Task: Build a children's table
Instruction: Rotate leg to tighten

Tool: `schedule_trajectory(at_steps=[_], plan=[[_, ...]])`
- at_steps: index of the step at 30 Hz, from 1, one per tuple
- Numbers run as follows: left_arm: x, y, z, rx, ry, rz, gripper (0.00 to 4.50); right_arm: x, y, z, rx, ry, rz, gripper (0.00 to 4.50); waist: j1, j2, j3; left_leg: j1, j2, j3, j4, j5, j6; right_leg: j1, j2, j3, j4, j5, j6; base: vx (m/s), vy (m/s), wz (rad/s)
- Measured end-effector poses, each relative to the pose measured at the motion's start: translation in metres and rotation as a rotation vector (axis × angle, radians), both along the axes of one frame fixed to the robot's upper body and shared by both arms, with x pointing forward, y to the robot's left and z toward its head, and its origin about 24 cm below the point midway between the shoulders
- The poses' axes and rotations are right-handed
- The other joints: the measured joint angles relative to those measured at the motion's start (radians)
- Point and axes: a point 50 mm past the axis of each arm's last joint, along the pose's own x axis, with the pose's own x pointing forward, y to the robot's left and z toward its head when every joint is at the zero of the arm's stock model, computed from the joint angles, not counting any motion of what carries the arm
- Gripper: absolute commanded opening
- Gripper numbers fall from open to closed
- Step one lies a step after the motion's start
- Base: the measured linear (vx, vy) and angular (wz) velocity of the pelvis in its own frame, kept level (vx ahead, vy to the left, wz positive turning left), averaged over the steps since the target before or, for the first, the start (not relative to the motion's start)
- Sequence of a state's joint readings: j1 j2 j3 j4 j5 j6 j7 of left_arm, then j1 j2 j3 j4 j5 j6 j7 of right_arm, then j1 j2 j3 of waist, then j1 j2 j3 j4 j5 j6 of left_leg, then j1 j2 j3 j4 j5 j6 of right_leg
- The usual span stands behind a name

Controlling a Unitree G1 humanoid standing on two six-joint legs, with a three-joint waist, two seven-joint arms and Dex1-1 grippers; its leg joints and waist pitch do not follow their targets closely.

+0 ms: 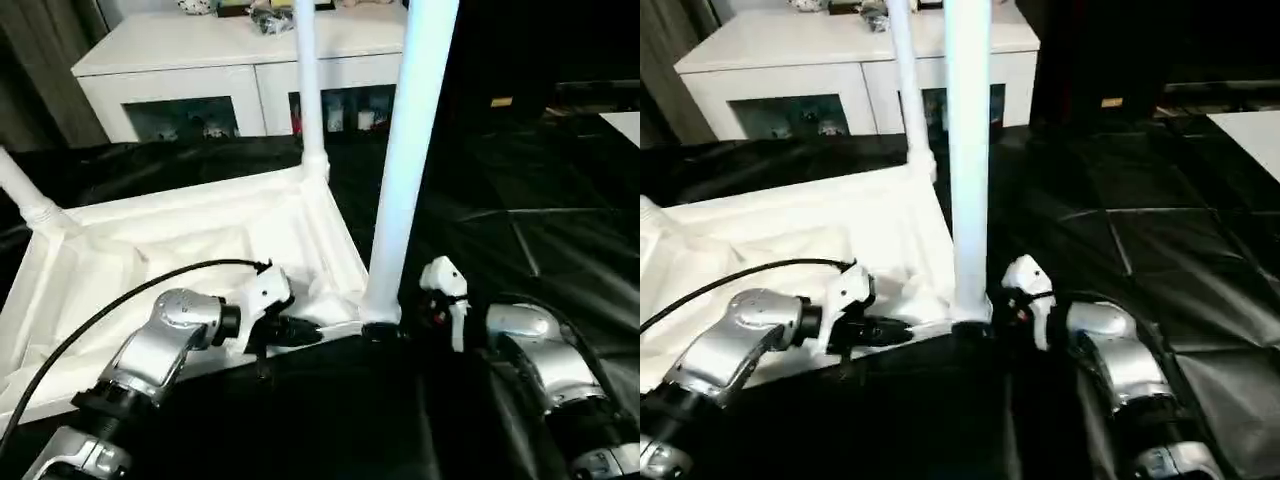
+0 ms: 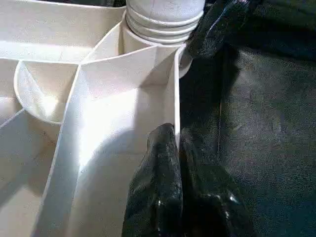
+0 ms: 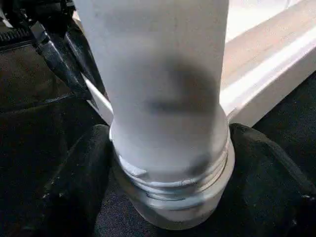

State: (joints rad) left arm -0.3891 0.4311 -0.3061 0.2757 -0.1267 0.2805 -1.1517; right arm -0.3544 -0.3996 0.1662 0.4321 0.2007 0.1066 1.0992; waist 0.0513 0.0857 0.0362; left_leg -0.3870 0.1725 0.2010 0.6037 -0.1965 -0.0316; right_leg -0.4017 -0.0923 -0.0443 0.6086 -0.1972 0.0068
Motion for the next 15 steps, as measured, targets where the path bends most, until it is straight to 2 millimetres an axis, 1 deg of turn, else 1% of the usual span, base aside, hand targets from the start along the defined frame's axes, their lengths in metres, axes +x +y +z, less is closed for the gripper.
schedule_trajectory(at_steps=[5, 15], plan=[[-0.0011, -0.0005, 0.0008, 0.006, 0.004, -0.004, 0.00, -0.0003, -0.0004, 0.0000, 0.002, 0.005, 0.003, 3.25, 0.000, 0.000, 0.000, 0.000, 0.000, 0.000, 0.000, 0.000, 0.000, 0.000, 0.000, 0.000, 0.000, 0.000, 0.000, 0.000, 0.000, 0.00], [-0.0011, -0.0002, 0.0009, 0.007, 0.005, -0.003, 0.00, -0.0005, -0.0005, -0.0004, 0.011, 0.019, -0.001, 3.22, 0.000, 0.000, 0.000, 0.000, 0.000, 0.000, 0.001, 0.000, 0.000, 0.000, 0.000, 0.000, 0.001, 0.000, 0.000, 0.000, 0.000, 0.00]])
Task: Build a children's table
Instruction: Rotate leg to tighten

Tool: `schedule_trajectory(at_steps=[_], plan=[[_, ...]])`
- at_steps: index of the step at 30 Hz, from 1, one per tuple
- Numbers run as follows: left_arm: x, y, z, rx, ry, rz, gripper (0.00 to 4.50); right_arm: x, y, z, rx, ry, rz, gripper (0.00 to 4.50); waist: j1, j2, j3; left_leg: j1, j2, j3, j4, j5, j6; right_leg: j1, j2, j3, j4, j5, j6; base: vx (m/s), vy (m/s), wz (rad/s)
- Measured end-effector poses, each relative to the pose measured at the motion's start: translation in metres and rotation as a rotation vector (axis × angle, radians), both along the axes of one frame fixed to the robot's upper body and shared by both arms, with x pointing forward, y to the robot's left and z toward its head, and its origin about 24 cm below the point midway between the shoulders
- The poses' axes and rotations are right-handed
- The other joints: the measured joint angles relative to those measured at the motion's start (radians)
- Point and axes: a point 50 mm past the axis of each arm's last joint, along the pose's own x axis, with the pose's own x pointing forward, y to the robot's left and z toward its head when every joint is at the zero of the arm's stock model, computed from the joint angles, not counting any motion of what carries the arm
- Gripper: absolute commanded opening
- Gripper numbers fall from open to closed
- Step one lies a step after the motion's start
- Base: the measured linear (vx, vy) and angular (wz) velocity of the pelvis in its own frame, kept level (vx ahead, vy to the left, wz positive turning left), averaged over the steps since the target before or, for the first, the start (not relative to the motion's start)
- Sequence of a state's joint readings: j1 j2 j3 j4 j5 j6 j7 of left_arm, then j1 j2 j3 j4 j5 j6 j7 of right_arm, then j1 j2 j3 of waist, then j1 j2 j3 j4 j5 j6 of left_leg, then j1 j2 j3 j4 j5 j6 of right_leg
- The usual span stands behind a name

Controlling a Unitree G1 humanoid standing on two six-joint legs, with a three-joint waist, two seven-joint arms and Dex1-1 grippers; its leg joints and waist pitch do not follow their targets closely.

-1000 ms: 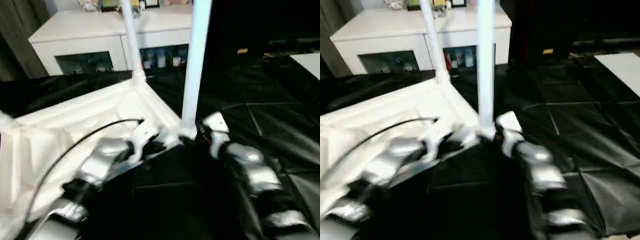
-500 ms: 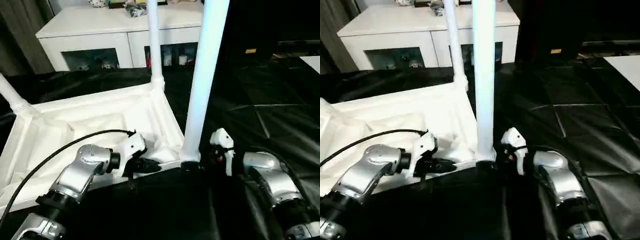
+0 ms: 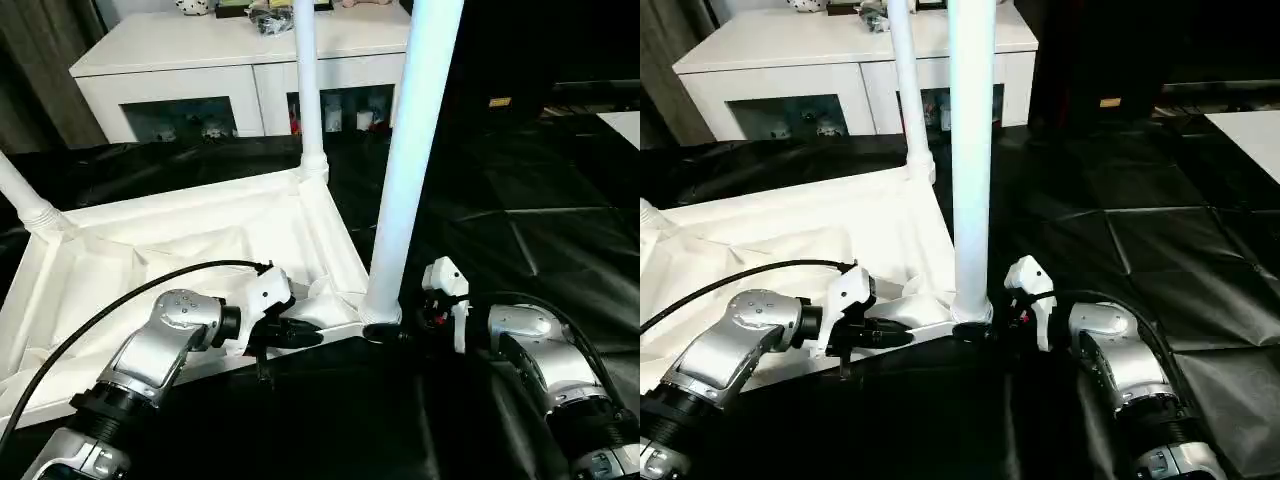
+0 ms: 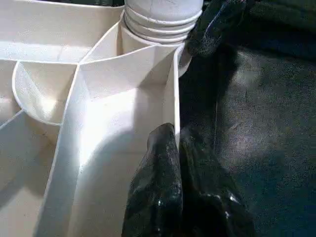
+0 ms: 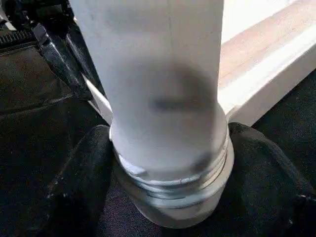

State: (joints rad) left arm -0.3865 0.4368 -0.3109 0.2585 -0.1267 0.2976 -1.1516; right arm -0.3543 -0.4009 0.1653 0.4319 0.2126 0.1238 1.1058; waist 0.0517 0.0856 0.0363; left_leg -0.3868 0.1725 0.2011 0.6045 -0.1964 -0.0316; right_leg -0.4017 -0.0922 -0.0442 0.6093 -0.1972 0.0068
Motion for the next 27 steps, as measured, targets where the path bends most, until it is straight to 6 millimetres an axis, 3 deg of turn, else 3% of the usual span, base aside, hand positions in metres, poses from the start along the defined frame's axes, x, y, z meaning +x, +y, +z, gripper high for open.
schedule_trajectory(at_steps=[9, 10, 16, 27], plan=[[0.0004, 0.0012, -0.0006, 0.013, -0.006, 0.007, 0.00, 0.0002, 0.0032, -0.0018, -0.002, -0.014, -0.014, 3.21, -0.005, 0.000, 0.000, 0.001, 0.000, 0.000, 0.000, 0.000, 0.000, 0.000, 0.000, 0.000, 0.001, 0.000, 0.000, 0.000, 0.000, 0.00], [0.0004, 0.0014, -0.0005, 0.014, -0.006, 0.008, 0.00, 0.0002, 0.0033, -0.0022, 0.003, -0.005, -0.017, 3.75, -0.005, 0.000, 0.000, 0.001, 0.000, 0.000, 0.000, 0.000, 0.000, 0.000, 0.000, 0.000, 0.001, 0.000, 0.000, 0.000, 0.000, 0.00], [-0.0008, 0.0002, -0.0016, 0.014, -0.001, -0.003, 0.00, 0.0001, 0.0042, -0.0014, 0.044, 0.019, -0.020, 4.32, -0.001, 0.000, 0.000, 0.001, 0.000, 0.000, 0.000, 0.000, 0.000, 0.000, 0.000, 0.000, 0.001, 0.000, 0.000, 0.000, 0.000, 0.00], [-0.0010, -0.0007, -0.0015, 0.015, -0.009, -0.011, 0.00, -0.0008, 0.0012, 0.0002, 0.035, 0.011, 0.008, 4.15, 0.005, -0.001, 0.000, 0.001, 0.000, 0.000, 0.001, 0.000, 0.000, 0.000, 0.000, 0.000, 0.001, 0.000, 0.000, 0.000, 0.000, 0.00]])
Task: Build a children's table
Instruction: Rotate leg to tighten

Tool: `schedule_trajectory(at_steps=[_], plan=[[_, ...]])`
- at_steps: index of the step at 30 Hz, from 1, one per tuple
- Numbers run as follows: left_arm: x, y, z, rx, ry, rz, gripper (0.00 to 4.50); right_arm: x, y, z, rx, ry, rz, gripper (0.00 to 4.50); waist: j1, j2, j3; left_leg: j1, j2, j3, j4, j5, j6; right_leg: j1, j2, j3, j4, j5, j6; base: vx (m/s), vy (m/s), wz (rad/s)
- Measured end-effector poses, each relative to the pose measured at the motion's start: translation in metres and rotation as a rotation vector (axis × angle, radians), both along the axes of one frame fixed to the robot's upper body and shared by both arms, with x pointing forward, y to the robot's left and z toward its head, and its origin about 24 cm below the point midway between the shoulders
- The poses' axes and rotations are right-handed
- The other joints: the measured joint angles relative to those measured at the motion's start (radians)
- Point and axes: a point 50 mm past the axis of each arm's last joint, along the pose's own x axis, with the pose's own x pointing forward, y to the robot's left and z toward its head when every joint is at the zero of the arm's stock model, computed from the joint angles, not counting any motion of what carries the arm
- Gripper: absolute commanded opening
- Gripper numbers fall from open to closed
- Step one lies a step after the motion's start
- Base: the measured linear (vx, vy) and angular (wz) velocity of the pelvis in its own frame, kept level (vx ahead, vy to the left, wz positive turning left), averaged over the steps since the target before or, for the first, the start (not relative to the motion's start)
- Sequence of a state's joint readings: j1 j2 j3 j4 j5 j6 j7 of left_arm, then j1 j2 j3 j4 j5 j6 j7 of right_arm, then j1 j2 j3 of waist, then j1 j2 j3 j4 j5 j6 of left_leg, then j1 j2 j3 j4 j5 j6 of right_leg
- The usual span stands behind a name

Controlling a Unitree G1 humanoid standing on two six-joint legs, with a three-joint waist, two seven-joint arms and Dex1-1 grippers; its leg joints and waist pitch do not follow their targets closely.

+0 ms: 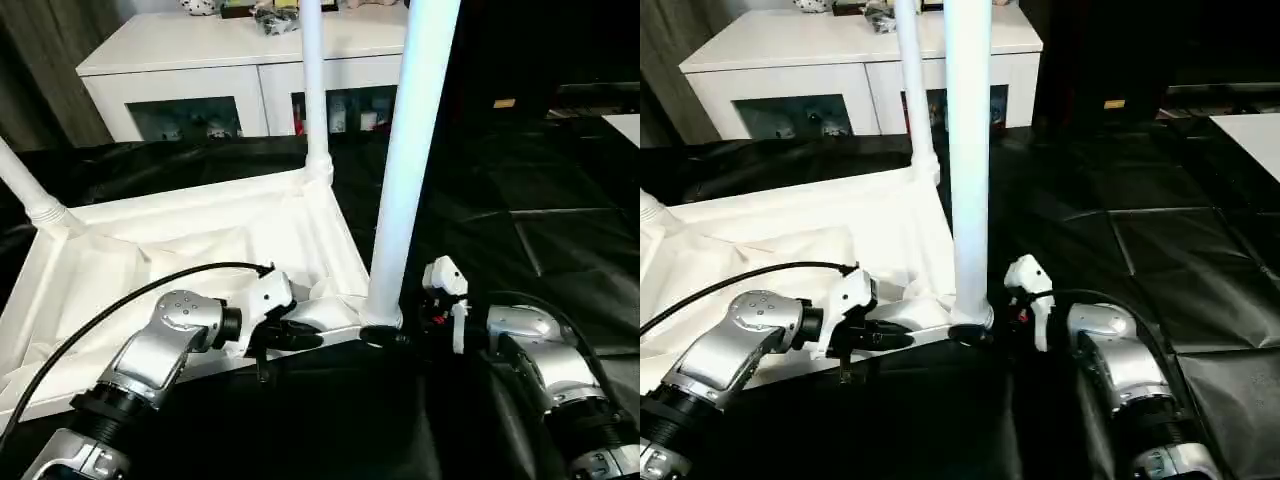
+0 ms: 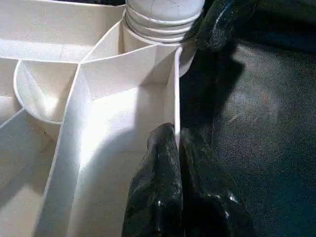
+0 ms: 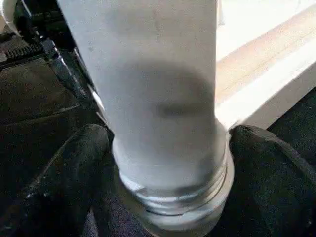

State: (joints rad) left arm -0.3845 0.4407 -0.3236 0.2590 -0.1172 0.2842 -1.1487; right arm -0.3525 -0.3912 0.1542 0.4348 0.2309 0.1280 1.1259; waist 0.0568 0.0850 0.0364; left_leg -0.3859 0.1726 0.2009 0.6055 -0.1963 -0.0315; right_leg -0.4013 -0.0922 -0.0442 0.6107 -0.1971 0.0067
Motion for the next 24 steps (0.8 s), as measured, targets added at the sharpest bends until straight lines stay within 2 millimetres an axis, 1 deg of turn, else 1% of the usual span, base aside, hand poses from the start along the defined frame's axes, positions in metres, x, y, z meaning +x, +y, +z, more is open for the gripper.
schedule_trajectory(at_steps=[2, 6, 7, 11, 15, 17, 19, 22, 23, 24], plan=[[0.000, 0.000, 0.000, 0.001, -0.001, 0.000, 0.00, 0.000, 0.000, 0.000, 0.000, 0.000, 0.000, 3.87, 0.000, 0.000, 0.000, 0.000, 0.000, 0.000, 0.000, 0.000, 0.000, 0.000, 0.000, 0.000, 0.000, 0.000, 0.000, 0.000, 0.000, 0.00], [0.000, 0.001, 0.000, 0.004, -0.003, -0.003, 0.00, 0.000, 0.000, 0.001, 0.002, -0.002, -0.005, 3.45, 0.000, 0.000, 0.000, 0.000, 0.000, 0.000, 0.000, 0.000, 0.000, 0.000, 0.000, 0.000, 0.000, 0.000, 0.000, 0.000, 0.000, 0.00], [0.000, 0.001, 0.000, 0.005, -0.003, -0.003, 0.00, 0.000, 0.000, 0.000, 0.004, -0.002, -0.005, 3.45, 0.000, 0.000, 0.000, 0.000, 0.000, 0.000, 0.001, 0.000, 0.000, 0.000, 0.000, 0.000, 0.000, 0.000, 0.000, 0.000, 0.000, 0.00], [0.000, 0.002, 0.000, 0.007, -0.004, -0.001, 0.00, 0.001, 0.000, 0.000, 0.008, -0.002, -0.009, 3.18, -0.002, 0.000, 0.000, 0.000, 0.000, 0.000, 0.001, 0.000, 0.000, 0.000, 0.000, 0.000, 0.001, 0.000, 0.000, 0.000, 0.000, 0.00], [0.000, 0.002, 0.000, 0.008, -0.004, -0.001, 0.00, 0.001, 0.001, 0.000, 0.010, -0.001, -0.010, 3.13, -0.003, 0.000, 0.000, 0.000, 0.000, 0.000, 0.002, 0.000, 0.000, 0.000, 0.000, 0.000, 0.001, 0.000, 0.000, 0.000, 0.000, 0.00], [0.001, 0.002, 0.000, 0.010, -0.007, 0.006, 0.00, 0.001, 0.005, -0.001, 0.017, -0.006, -0.024, 3.12, -0.005, 0.000, 0.000, 0.000, 0.000, 0.000, 0.002, 0.000, 0.000, 0.000, 0.000, 0.000, 0.001, 0.000, 0.000, 0.000, 0.000, 0.00], [0.005, -0.001, -0.002, 0.011, -0.025, 0.056, 0.00, 0.006, 0.010, -0.004, 0.011, -0.033, -0.107, 3.11, -0.008, -0.001, -0.001, 0.001, 0.000, 0.000, 0.002, 0.000, 0.000, 0.001, 0.000, 0.000, 0.001, 0.000, -0.001, 0.000, 0.000, 0.00], [0.018, -0.010, -0.002, 0.028, -0.071, 0.140, 0.00, 0.020, 0.020, -0.006, -0.005, -0.071, -0.286, 2.99, -0.017, -0.001, -0.001, 0.002, 0.000, 0.000, 0.002, 0.000, 0.000, 0.002, 0.000, 0.001, 0.002, 0.002, -0.004, 0.000, 0.000, 0.00], [0.021, -0.015, -0.003, 0.032, -0.084, 0.168, 0.00, 0.023, 0.021, -0.006, -0.006, -0.072, -0.344, 2.96, -0.017, -0.001, -0.001, 0.003, 0.000, 0.000, 0.002, 0.000, 0.000, 0.003, 0.000, 0.001, 0.001, 0.002, -0.004, 0.000, 0.000, 0.00], [0.022, -0.016, -0.003, 0.033, -0.089, 0.178, 0.00, 0.025, 0.023, -0.006, -0.007, -0.076, -0.365, 2.95, -0.017, -0.001, -0.001, 0.003, 0.000, 0.000, 0.002, 0.000, 0.000, 0.004, 0.000, 0.001, 0.001, 0.002, -0.004, 0.000, 0.000, 0.00]])
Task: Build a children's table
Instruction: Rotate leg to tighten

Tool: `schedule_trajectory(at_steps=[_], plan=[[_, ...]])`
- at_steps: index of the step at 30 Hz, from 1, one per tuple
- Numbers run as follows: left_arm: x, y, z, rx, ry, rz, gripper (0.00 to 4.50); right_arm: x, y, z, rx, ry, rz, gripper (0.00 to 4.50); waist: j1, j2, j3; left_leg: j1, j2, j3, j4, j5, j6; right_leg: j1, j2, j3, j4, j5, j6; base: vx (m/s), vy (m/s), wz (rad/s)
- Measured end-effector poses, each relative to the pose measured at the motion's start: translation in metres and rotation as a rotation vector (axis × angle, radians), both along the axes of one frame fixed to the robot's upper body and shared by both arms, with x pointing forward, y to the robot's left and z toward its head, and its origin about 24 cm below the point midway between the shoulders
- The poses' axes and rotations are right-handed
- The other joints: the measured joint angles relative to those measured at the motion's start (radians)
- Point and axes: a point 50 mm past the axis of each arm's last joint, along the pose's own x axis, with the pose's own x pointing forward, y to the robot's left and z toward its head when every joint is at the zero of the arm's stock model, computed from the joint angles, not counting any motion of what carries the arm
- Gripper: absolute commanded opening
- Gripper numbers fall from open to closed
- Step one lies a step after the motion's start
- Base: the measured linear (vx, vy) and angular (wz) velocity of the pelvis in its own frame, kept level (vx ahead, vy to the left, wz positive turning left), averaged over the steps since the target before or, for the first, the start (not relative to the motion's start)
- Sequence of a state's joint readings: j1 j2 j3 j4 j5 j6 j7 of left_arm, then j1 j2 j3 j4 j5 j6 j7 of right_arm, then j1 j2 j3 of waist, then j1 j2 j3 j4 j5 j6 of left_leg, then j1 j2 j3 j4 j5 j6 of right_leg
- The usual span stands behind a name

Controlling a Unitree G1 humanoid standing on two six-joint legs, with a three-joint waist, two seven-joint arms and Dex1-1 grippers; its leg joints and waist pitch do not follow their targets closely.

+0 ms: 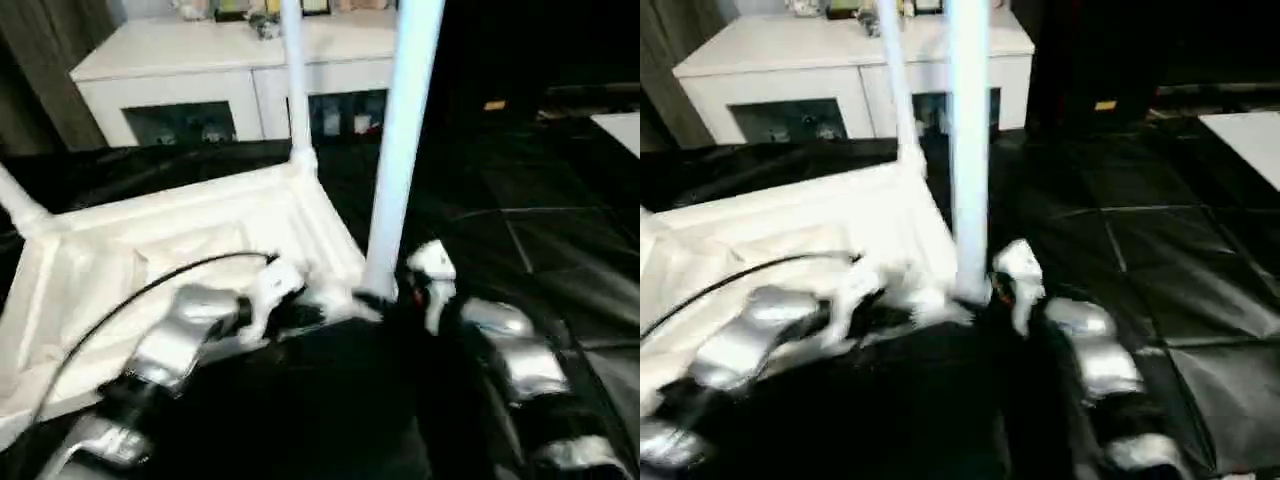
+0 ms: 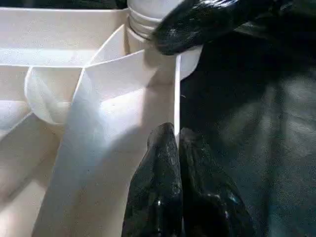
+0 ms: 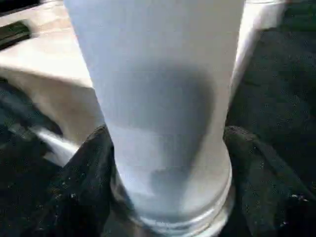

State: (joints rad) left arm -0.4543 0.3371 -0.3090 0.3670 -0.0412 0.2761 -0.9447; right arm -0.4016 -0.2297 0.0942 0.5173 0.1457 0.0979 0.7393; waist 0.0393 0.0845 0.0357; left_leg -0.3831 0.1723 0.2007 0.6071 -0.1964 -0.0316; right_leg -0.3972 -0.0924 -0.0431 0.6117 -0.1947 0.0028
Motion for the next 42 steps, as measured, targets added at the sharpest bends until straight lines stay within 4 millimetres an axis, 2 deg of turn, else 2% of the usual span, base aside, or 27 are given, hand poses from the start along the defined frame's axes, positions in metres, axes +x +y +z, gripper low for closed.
schedule_trajectory(at_steps=[6, 8, 13, 14, 16, 22, 28, 32, 35, 38, 42], plan=[[0.022, -0.029, -0.002, 0.003, -0.022, 0.173, 0.00, 0.021, 0.020, -0.001, -0.061, -0.037, -0.326, 2.87, -0.009, -0.001, 0.000, 0.002, -0.001, 0.000, 0.000, 0.000, 0.000, 0.002, 0.000, 0.001, -0.003, -0.001, 0.002, 0.000, 0.000, 0.00], [0.029, -0.043, -0.002, 0.005, -0.035, 0.222, 0.00, 0.029, 0.022, 0.000, -0.072, -0.039, -0.447, 2.70, -0.009, -0.001, -0.001, 0.001, -0.003, 0.000, 0.000, 0.000, 0.000, 0.002, -0.001, 0.003, -0.005, -0.001, 0.002, 0.000, 0.000, 0.00], [0.030, -0.046, -0.003, 0.007, -0.053, 0.225, 0.00, 0.031, 0.024, -0.001, -0.088, -0.057, -0.480, 2.70, -0.007, 0.001, -0.002, 0.002, -0.003, 0.000, -0.001, 0.000, 0.000, 0.003, -0.001, 0.003, -0.005, -0.001, 0.001, 0.000, 0.000, 0.00], [0.030, -0.046, -0.003, 0.008, -0.057, 0.223, 0.00, 0.031, 0.024, 0.000, -0.082, -0.059, -0.480, 3.03, -0.006, 0.001, -0.002, 0.002, -0.003, 0.000, -0.002, 0.000, 0.000, 0.003, -0.001, 0.002, -0.005, -0.001, 0.001, 0.000, 0.000, 0.00], [0.030, -0.046, -0.002, 0.011, -0.070, 0.211, 0.00, 0.030, 0.023, -0.001, -0.062, -0.061, -0.477, 3.37, -0.006, 0.001, -0.002, 0.001, -0.003, 0.000, -0.003, 0.000, 0.000, 0.003, -0.001, 0.002, -0.005, -0.001, 0.001, 0.000, 0.000, 0.00], [0.028, -0.034, -0.002, 0.020, -0.087, 0.186, 0.00, 0.026, 0.024, -0.001, 0.014, -0.064, -0.383, 3.81, -0.012, 0.001, -0.002, 0.000, -0.001, 0.000, -0.006, 0.000, 0.000, -0.001, 0.000, -0.001, -0.004, 0.000, 0.001, 0.000, 0.000, 0.00], [0.018, -0.009, 0.001, 0.009, -0.076, 0.074, 0.00, 0.012, 0.005, 0.005, -0.002, -0.078, -0.098, 3.87, -0.011, 0.002, -0.001, -0.002, 0.000, -0.001, -0.006, 0.000, 0.000, -0.005, 0.000, -0.003, -0.003, 0.003, 0.002, 0.000, 0.000, 0.00], [0.003, 0.004, 0.003, -0.013, -0.035, -0.044, 0.00, 0.000, -0.009, 0.012, -0.022, -0.078, 0.108, 3.87, -0.004, 0.002, -0.001, -0.003, 0.001, -0.001, -0.005, 0.003, 0.004, -0.005, 0.000, -0.003, -0.003, -0.003, 0.006, 0.013, 0.001, -0.01], [-0.008, 0.010, 0.004, -0.026, 0.014, -0.124, 0.00, -0.008, -0.015, 0.019, -0.032, -0.074, 0.241, 3.87, 0.009, 0.001, 0.000, -0.005, 0.001, 0.000, -0.005, 0.002, 0.007, -0.006, 0.000, -0.003, -0.004, -0.005, 0.002, 0.000, 0.000, 0.00], [-0.013, 0.014, 0.005, -0.023, 0.042, -0.163, 0.00, -0.012, -0.016, 0.020, -0.027, -0.055, 0.314, 3.87, 0.019, 0.000, 0.001, -0.006, 0.000, 0.000, -0.004, 0.002, 0.008, -0.006, 0.000, -0.003, -0.004, -0.006, 0.002, 0.000, 0.000, 0.00], [-0.019, 0.016, 0.004, -0.031, 0.062, -0.191, 0.00, -0.016, -0.019, 0.022, -0.021, -0.026, 0.374, 3.87, 0.020, -0.001, 0.001, -0.005, 0.000, 0.000, -0.004, 0.001, 0.005, -0.006, 0.000, -0.002, -0.003, -0.005, 0.002, 0.000, 0.000, 0.00]])
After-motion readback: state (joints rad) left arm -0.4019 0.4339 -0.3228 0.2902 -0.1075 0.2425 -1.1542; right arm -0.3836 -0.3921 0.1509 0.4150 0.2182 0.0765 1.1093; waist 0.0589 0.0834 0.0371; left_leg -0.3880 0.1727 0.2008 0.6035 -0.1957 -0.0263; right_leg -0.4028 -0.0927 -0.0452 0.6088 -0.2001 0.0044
